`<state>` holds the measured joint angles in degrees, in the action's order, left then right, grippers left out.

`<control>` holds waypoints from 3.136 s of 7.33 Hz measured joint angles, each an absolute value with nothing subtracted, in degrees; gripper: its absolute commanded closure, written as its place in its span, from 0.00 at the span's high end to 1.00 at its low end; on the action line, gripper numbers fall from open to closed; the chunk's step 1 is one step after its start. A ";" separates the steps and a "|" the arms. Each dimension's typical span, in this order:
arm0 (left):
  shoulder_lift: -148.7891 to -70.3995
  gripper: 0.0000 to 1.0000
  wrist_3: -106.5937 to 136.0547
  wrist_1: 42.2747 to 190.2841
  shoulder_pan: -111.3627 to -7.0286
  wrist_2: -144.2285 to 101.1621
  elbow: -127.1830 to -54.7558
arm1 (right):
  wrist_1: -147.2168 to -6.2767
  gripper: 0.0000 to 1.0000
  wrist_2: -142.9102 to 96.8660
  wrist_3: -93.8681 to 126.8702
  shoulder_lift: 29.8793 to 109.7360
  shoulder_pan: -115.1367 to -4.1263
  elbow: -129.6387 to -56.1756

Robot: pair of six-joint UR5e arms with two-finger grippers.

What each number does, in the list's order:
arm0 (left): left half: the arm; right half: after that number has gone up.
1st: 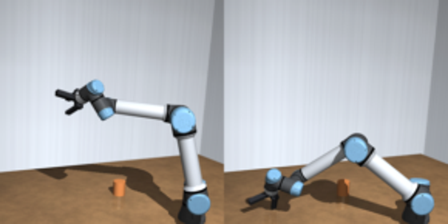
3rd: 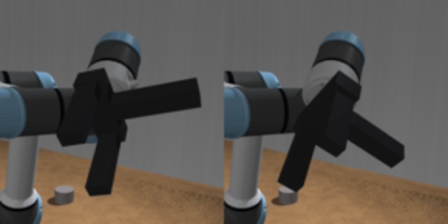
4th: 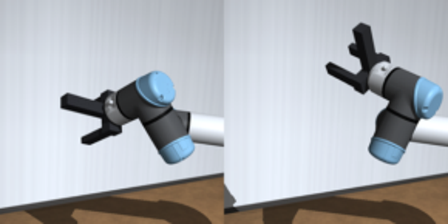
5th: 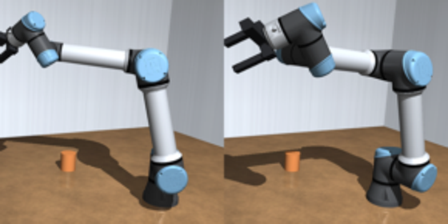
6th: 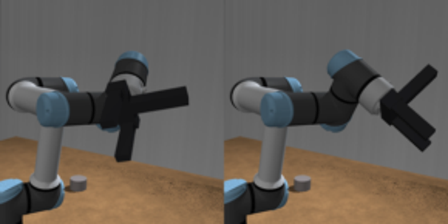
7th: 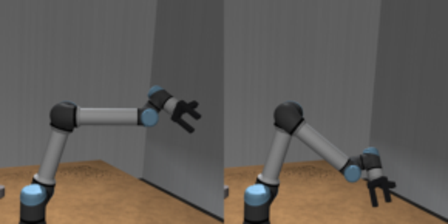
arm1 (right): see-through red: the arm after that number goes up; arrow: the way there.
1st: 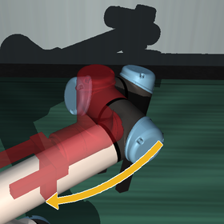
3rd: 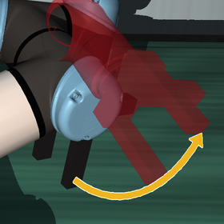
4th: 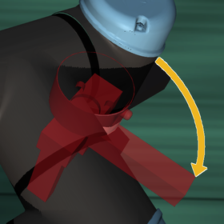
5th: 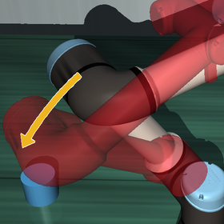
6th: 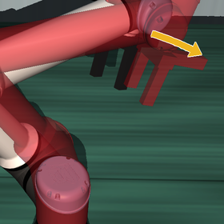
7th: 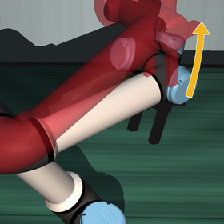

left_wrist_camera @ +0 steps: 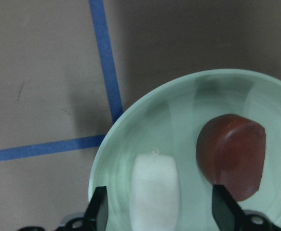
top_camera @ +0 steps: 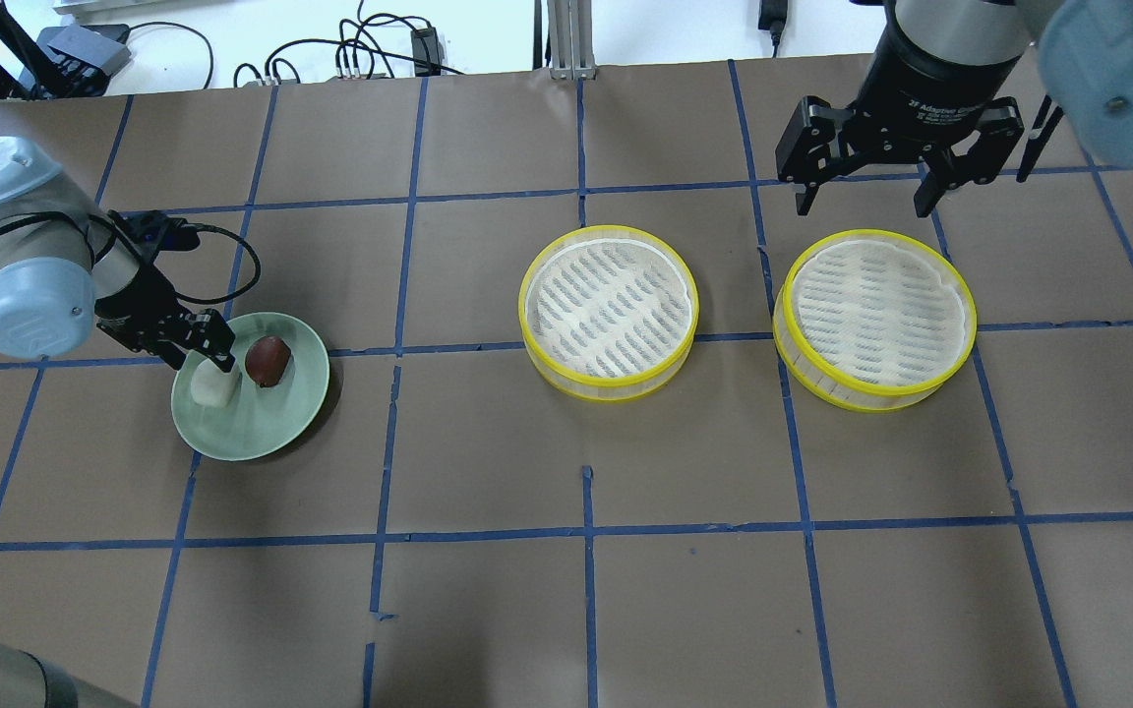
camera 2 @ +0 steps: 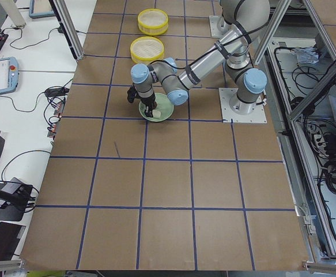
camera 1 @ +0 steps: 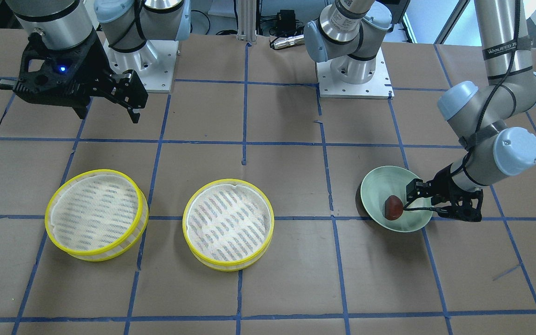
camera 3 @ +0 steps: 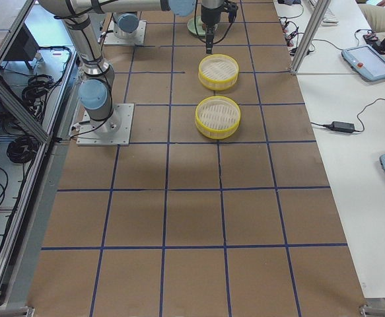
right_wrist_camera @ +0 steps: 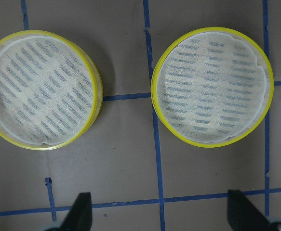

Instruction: Stack buns with steamer

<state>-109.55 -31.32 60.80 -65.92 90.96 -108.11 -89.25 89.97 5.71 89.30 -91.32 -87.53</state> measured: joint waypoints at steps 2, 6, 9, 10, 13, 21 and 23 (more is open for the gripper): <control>-110.06 0.63 -31.19 60.82 -65.93 91.47 -108.61 | -89.22 1.00 90.02 5.71 89.30 -91.32 -87.54; -110.59 0.05 -31.13 60.84 -66.01 91.36 -108.52 | -89.13 1.00 90.14 5.71 89.30 -91.32 -87.47; -107.70 0.05 -30.61 62.88 -67.06 92.44 -105.49 | -88.54 1.00 90.22 5.60 89.28 -91.28 -87.61; -105.58 0.05 -28.30 67.01 -69.02 92.77 -102.89 | -88.23 1.00 90.31 5.22 89.21 -91.05 -87.83; -103.19 0.07 -3.03 76.32 -85.35 86.52 -93.19 | -89.02 1.00 91.44 2.36 89.07 -86.53 -91.06; -116.97 0.74 30.42 55.57 -109.61 77.04 -91.01 | -120.81 1.00 89.29 -17.86 77.89 -67.57 -105.43; -117.46 0.79 30.44 55.23 -110.05 77.15 -91.09 | -122.23 1.00 86.04 -21.43 77.44 -65.85 -107.17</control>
